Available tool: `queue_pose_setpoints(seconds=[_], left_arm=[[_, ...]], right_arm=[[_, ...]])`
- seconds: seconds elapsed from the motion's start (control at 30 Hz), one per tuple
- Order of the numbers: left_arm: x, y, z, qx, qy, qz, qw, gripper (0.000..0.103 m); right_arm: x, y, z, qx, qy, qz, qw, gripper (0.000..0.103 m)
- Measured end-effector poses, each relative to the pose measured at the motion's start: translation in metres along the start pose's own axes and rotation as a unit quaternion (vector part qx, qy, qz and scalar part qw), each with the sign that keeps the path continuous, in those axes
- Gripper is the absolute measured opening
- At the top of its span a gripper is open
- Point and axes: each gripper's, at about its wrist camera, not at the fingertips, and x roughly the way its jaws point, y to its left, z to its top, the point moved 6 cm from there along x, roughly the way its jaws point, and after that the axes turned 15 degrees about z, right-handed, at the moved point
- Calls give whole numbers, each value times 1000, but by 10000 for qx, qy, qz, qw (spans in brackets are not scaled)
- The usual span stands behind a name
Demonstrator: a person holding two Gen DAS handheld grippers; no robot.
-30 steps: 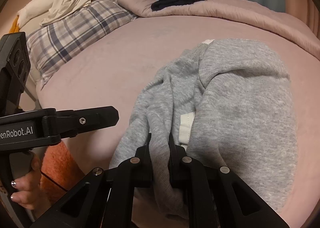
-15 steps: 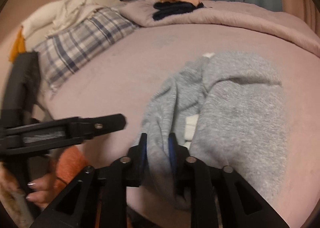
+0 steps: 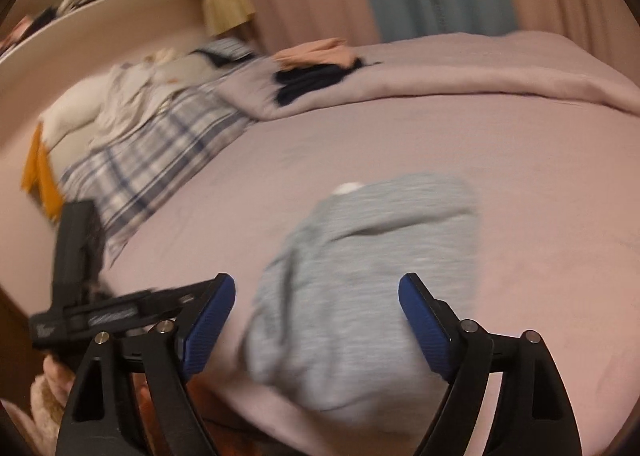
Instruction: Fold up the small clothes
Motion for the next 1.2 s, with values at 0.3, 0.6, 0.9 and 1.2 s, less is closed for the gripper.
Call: queue_pose_setpoints(seconds=[0.3, 0.6, 0.9, 1.2], left_arm=[[39, -39, -11, 291, 582, -405, 9971, 102], [65, -49, -17, 588, 702, -116, 9957, 103], [81, -40, -15, 328, 825, -349, 9954, 103], [61, -62, -11, 588, 471, -271, 9968, 56]], right_arm=[[-5, -73, -16, 1093, 89, -352, 9933, 84], [22, -83, -44, 1820, 562, 590, 9799, 84], [42, -78, -47, 2018, 706, 1062, 9711, 84], [46, -67, -39, 1763, 619, 970, 9776, 45]])
